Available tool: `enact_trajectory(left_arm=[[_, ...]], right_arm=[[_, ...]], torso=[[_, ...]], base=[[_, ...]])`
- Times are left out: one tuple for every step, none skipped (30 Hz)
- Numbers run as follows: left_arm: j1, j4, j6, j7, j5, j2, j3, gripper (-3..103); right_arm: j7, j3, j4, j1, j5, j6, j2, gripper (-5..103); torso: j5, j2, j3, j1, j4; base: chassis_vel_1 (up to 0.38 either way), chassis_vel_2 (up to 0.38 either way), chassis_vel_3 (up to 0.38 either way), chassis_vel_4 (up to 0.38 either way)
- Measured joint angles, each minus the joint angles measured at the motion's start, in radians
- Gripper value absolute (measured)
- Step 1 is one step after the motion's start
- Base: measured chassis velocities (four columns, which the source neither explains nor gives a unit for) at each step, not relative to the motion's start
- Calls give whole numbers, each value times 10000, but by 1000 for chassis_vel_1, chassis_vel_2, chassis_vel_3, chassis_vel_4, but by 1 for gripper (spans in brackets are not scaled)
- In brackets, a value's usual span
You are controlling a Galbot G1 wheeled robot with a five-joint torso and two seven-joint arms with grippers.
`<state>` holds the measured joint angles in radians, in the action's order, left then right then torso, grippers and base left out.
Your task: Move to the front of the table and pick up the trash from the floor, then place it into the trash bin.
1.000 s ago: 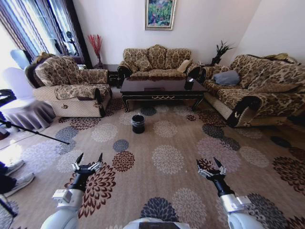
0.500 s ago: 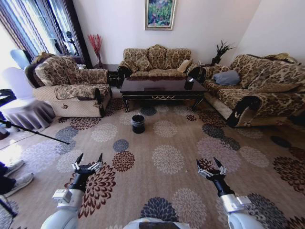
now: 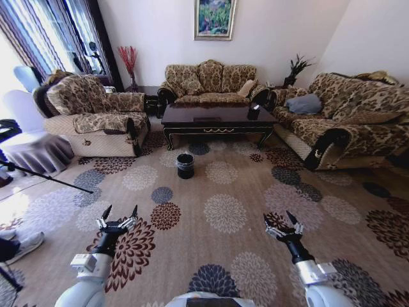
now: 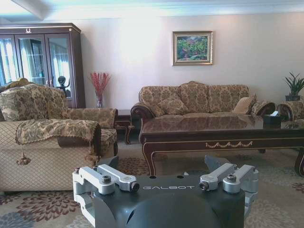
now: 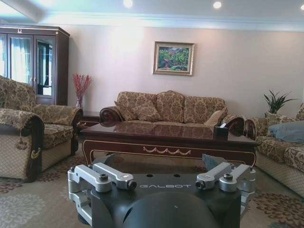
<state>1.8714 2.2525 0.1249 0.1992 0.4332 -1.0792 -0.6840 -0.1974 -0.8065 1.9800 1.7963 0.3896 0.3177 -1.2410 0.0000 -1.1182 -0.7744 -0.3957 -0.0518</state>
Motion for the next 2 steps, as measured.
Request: enact_trajectory(left_arm=[[0, 0, 0, 0, 0, 0, 0, 100], [0, 0, 0, 0, 0, 0, 0, 100]], right_arm=[[0, 0, 0, 0, 0, 0, 0, 100], [0, 0, 0, 0, 0, 0, 0, 100]], torso=[[0, 3, 1, 0, 0], [0, 5, 2, 0, 0]], base=[[0, 0, 0, 0], [0, 0, 0, 0]])
